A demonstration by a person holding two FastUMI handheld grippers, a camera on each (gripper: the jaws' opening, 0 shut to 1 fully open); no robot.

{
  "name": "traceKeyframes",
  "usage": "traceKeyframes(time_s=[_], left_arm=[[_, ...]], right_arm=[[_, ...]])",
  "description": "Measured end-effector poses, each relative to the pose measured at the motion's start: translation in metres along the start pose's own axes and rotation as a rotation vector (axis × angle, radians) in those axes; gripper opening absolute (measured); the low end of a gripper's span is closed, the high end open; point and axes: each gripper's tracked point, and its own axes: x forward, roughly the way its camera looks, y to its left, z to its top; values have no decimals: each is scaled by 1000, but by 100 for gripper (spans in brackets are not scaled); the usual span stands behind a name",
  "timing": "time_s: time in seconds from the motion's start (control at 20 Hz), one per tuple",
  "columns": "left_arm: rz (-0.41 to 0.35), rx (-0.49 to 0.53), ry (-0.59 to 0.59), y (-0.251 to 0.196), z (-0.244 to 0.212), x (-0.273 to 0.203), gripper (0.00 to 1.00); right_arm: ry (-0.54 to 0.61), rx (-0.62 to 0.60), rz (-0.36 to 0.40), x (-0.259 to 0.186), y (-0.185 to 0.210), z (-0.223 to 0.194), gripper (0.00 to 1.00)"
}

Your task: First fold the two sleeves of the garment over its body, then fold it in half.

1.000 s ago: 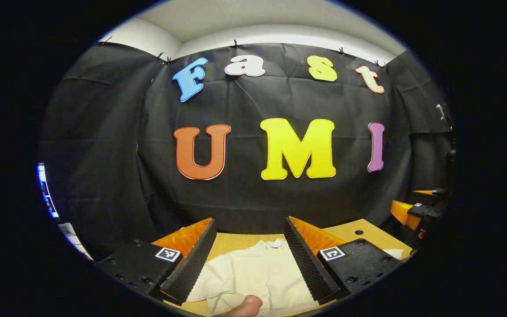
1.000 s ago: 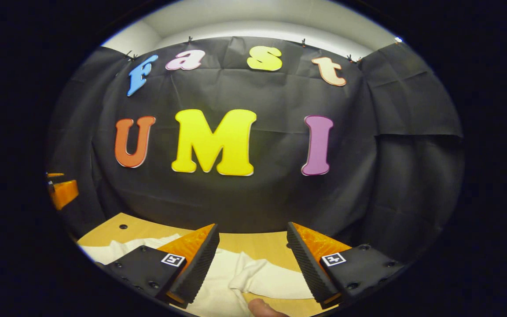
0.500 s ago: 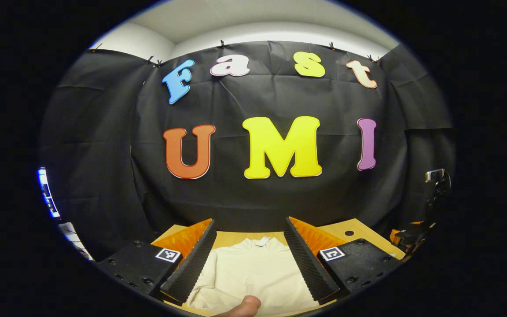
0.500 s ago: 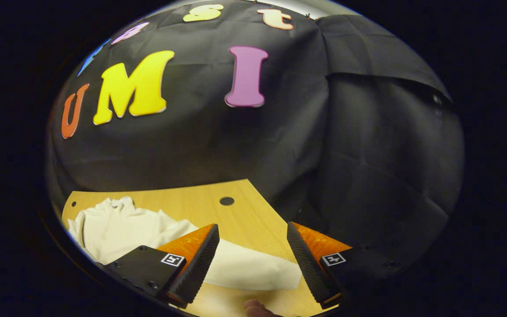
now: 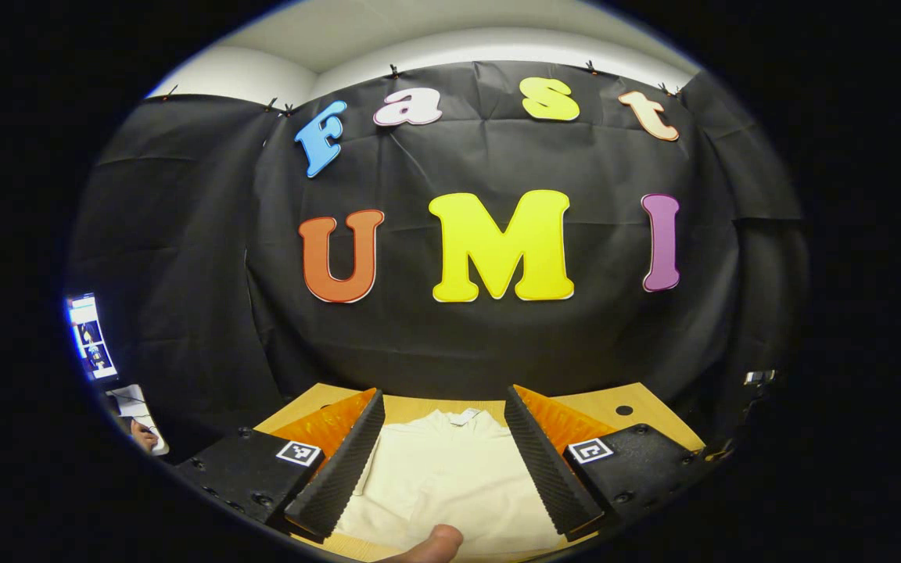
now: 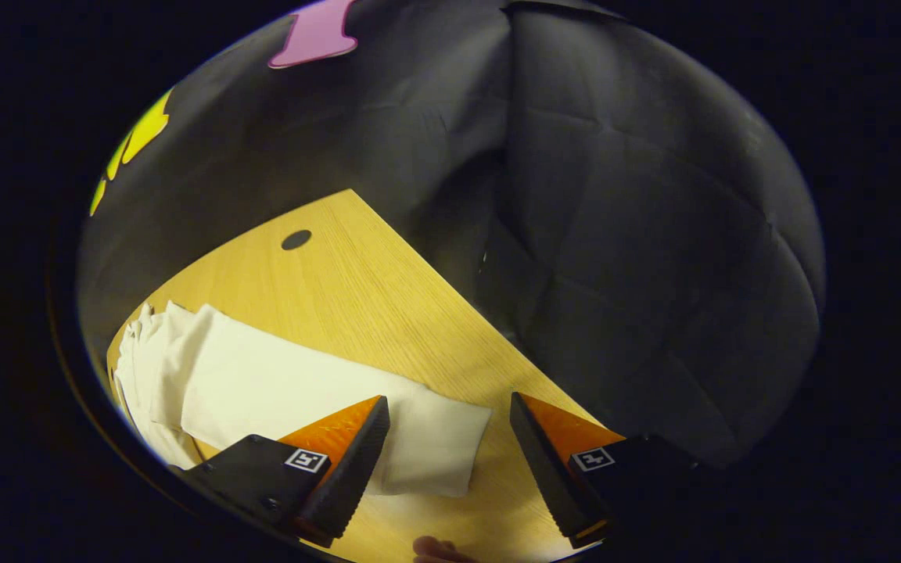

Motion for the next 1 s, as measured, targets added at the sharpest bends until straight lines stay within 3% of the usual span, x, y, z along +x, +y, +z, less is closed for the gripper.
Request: traceKeyframes(time_s=[0.2, 0.25, 0.3, 0.7, 0.8, 0.85, 0.9, 1.0], left_arm=[[14, -3, 11, 13, -5, 4, 99], [23, -4, 22, 17, -7, 4, 92], [33, -3, 33, 23, -10, 5, 98], [-9, 1, 40, 39, -11, 12, 98], [-7, -5, 46, 45, -14, 14, 99], [-8, -8, 46, 47, -15, 16, 99], [-10, -10, 49, 49, -16, 16, 99], [-16, -11, 57, 54, -20, 19, 99]], right_arm=[[77, 44, -30, 8, -2, -15, 98], [83, 52, -38, 10, -2, -16, 97], [97, 67, -49, 13, -3, -19, 97], [164, 75, -71, 13, 5, -22, 80], [169, 61, -52, 14, 8, -21, 81], [171, 65, -55, 13, 9, -18, 69], [160, 72, -42, 16, 13, -16, 68], [148, 61, -16, 21, 23, -11, 34]])
